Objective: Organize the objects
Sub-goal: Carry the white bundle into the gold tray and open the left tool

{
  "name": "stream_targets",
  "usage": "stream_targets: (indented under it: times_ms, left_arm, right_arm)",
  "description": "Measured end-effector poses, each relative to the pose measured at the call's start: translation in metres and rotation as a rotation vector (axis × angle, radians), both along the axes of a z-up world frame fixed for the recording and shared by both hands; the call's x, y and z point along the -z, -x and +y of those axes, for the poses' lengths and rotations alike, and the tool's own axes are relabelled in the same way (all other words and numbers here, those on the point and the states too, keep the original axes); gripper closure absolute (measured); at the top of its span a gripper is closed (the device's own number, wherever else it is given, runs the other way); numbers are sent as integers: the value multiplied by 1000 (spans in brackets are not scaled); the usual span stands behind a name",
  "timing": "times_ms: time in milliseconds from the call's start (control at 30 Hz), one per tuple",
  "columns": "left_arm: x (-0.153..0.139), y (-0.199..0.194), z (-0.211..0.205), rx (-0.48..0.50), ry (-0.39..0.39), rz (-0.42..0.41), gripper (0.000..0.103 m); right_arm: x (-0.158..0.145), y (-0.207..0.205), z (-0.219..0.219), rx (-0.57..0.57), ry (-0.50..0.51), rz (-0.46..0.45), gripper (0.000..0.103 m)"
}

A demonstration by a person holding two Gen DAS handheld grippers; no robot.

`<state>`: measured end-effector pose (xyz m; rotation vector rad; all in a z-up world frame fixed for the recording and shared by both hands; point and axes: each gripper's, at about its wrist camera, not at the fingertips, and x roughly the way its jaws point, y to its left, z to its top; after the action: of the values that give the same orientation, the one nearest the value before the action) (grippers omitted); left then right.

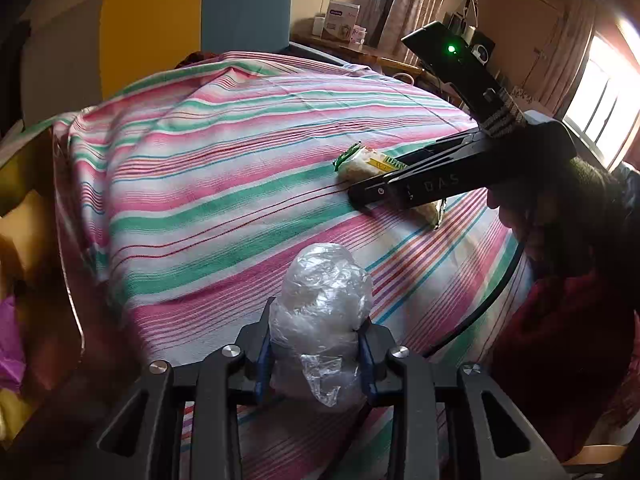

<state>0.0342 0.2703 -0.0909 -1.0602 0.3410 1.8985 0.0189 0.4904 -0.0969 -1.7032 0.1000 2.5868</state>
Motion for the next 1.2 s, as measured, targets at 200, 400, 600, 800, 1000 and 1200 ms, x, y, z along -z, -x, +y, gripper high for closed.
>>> stream_targets:
  times_ms: [200, 400, 600, 800, 1000, 1200]
  left_arm:
    - [-23, -2, -9, -25, -31, 31, 70]
    - [-70, 12, -35, -142, -89, 80, 70]
    - [-101, 30, -73, -274, -97, 142, 70]
    - [-108, 42, -110, -388, -82, 195, 70]
    - [-103, 55, -143, -473, -63, 200, 70]
    - [-92, 68, -163, -530, -53, 175, 70]
  right_arm:
    - [-1, -4, 2, -1, 8, 14, 37]
    - [-3, -9, 5, 3, 16, 27, 35]
    - [2, 3, -6, 1, 11, 35, 33]
    - [4, 4, -7, -10, -14, 41, 34]
    - [4, 4, -7, -6, -14, 49, 33]
    - [4, 4, -9, 5, -22, 55, 33]
